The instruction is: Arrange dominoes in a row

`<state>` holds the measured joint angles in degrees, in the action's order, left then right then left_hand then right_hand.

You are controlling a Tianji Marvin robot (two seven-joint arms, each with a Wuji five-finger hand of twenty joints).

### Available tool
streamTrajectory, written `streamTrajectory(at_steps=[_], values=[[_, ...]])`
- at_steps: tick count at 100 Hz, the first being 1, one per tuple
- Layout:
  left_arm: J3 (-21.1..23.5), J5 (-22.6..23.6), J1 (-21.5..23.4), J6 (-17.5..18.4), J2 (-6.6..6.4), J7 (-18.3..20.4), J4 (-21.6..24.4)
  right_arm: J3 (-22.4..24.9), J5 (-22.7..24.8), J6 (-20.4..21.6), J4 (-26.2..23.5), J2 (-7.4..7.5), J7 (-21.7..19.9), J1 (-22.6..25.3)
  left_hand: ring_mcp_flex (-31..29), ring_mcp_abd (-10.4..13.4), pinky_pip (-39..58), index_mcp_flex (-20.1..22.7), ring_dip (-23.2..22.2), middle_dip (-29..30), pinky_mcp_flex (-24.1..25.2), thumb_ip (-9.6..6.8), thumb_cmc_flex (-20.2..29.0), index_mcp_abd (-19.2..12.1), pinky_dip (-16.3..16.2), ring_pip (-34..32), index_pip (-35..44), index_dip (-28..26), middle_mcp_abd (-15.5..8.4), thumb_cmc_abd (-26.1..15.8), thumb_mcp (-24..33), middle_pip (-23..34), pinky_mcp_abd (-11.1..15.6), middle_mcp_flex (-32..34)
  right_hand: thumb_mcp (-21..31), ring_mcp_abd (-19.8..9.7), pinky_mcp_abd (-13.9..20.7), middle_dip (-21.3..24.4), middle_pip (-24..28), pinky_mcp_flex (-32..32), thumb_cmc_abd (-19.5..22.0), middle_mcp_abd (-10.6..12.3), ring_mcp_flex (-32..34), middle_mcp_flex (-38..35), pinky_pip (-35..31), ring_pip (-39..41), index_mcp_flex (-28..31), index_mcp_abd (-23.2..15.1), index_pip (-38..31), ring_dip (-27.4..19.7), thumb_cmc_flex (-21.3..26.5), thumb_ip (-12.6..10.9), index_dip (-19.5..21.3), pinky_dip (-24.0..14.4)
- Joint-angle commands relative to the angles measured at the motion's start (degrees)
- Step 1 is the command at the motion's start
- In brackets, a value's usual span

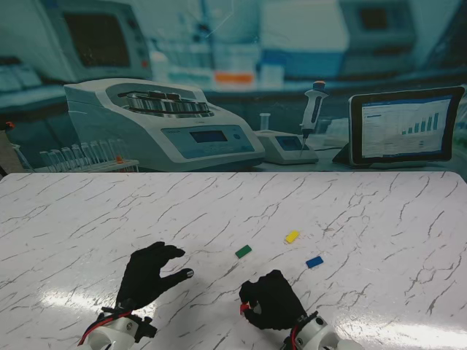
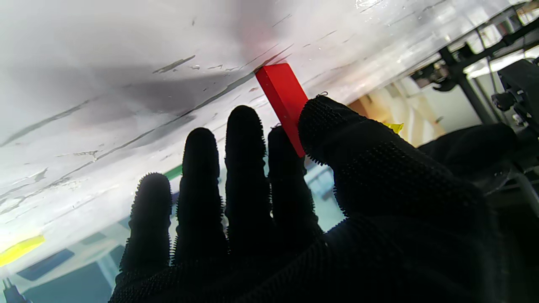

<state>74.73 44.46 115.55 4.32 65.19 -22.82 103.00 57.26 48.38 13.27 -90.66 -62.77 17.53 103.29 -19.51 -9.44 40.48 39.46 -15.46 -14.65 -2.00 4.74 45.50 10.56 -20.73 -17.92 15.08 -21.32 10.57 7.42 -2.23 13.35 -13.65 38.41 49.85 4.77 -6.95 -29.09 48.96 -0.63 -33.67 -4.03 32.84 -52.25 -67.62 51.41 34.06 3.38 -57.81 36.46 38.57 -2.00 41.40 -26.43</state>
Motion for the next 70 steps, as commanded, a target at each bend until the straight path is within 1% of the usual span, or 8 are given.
streamTrajectory(at_steps=[1, 28, 34, 36, 41, 47, 60, 70], values=[[-0.1, -0.3, 0.5, 1.0, 0.26, 0.7, 0.2, 0.1, -0.3, 0.6, -0.5, 0.00, -0.9, 0.6, -1.0, 0.5, 0.5, 0.8, -0.2, -0.7, 0.1, 0.91, 0.0, -2.0, -0.3, -1.1, 0.4, -0.8, -0.9, -0.3, -1.1, 0.9, 1.3, 1.2, -1.2, 1.1, -2.6, 0.0, -1.9, 1.4, 0.4, -1.0, -2.2, 2.3, 1.2, -1.1, -1.9, 0.8, 2.7, -0.5, -0.9, 2.5, -0.5, 0.3], [-0.1, -0.5, 0.5, 0.8, 0.24, 0.9, 0.4, 0.9, -0.5, 1.6, -1.2, 0.35, -3.2, 0.7, -1.1, 0.5, 0.7, 0.8, -0.2, -0.8, 0.1, 0.90, -0.1, -2.0, -0.4, -1.1, 0.5, -0.9, -0.9, -0.2, -1.2, 1.0, 1.1, 1.3, -2.6, 2.4, -4.0, 1.4, -7.6, 2.5, 3.1, -3.2, -6.0, 6.0, 5.3, -3.4, -0.9, 1.8, 15.5, -0.3, -3.3, 0.5, 4.5, -0.4], [-0.1, -0.5, 0.6, 0.8, 0.24, 0.9, 0.4, 1.2, -0.7, 1.9, -1.3, 0.42, -3.8, 0.8, -1.1, 0.5, 0.7, 0.8, -0.2, -0.8, 0.1, 0.90, -0.2, -2.0, -0.4, -1.1, 0.6, -0.9, -0.7, -0.1, -1.2, 1.0, 1.1, 1.3, -3.7, 2.7, -4.3, 1.7, -8.7, 3.0, 4.1, -3.8, -7.2, 7.0, 6.1, -4.0, -0.5, 1.9, 18.5, -0.4, -4.1, -0.1, 5.3, -0.5], [-0.1, -0.5, 0.6, 0.8, 0.24, 0.9, 0.4, 1.3, -0.8, 2.0, -1.4, 0.46, -4.1, 0.8, -0.9, 0.4, 0.7, 0.8, -0.2, -0.8, 0.1, 0.90, -0.2, -1.9, -0.4, -1.1, 0.6, -0.9, -0.7, 0.0, -1.2, 1.0, 1.1, 1.4, -4.7, 2.8, -4.5, 1.4, -9.0, 3.0, 4.8, -4.0, -7.8, 7.6, 6.8, -4.4, -0.3, 2.1, 20.9, -0.5, -4.4, -0.9, 7.5, -0.7], [-0.1, -0.5, 0.6, 0.8, 0.24, 1.0, 0.4, 1.5, -1.1, 2.2, -1.5, 0.49, -4.5, 0.9, -1.0, 0.4, 0.7, 0.8, -0.2, -0.8, 0.1, 0.89, -0.3, -2.0, -0.4, -1.1, 0.6, -0.9, -0.8, 0.1, -1.2, 1.0, 1.1, 1.3, -6.1, 3.1, -4.7, 1.2, -9.5, 3.4, 5.9, -4.5, -8.8, 8.7, 7.6, -4.7, -0.1, 2.3, 24.1, -0.5, -4.7, -1.7, 9.4, -0.9], [0.0, -0.5, 0.6, 0.7, 0.24, 1.0, 0.5, 1.9, -1.3, 2.6, -1.8, 0.62, -5.5, 0.9, -1.1, 0.4, 0.7, 0.7, -0.2, -0.8, 0.1, 0.88, -0.4, -1.9, -0.4, -1.1, 0.6, -0.9, -0.7, 0.1, -1.3, 1.0, 1.0, 1.3, -8.2, 3.6, -5.0, 1.4, -10.8, 4.1, 7.7, -5.3, -10.0, 10.1, 8.7, -5.5, 0.1, 2.5, 27.8, -0.7, -6.0, -2.4, 9.8, -0.9], [-0.1, -0.6, 0.6, 0.7, 0.25, 1.0, 0.4, 2.9, -1.4, 3.2, -2.7, 0.77, -6.6, 1.4, -1.0, 0.4, 0.7, 0.6, -0.2, -0.8, 0.1, 0.87, -0.5, -1.9, -0.4, -1.0, 0.5, -0.9, -0.8, 0.3, -1.3, 0.9, 0.9, 1.2, -12.5, 4.7, -5.5, 1.8, -13.3, 5.3, 8.6, -6.8, -12.5, 13.2, 10.2, -7.1, -1.2, 3.0, 31.6, -1.2, -8.9, -0.4, 10.0, -1.0], [0.0, -0.4, 0.6, 0.7, 0.22, 1.0, 0.5, 3.9, -0.9, 3.5, -3.8, 0.93, -7.4, 1.7, -0.8, 0.4, 0.7, 0.5, -0.1, -0.7, 0.2, 0.85, -0.7, -1.9, -0.4, -0.9, 0.4, -0.8, -0.9, 0.6, -1.3, 0.8, 0.9, 1.1, -15.3, 5.6, -5.8, 2.3, -16.9, 6.0, 10.0, -8.1, -14.8, 16.9, 11.5, -9.3, -3.2, 3.9, 37.2, -2.1, -10.6, 1.3, 7.8, -1.3]])
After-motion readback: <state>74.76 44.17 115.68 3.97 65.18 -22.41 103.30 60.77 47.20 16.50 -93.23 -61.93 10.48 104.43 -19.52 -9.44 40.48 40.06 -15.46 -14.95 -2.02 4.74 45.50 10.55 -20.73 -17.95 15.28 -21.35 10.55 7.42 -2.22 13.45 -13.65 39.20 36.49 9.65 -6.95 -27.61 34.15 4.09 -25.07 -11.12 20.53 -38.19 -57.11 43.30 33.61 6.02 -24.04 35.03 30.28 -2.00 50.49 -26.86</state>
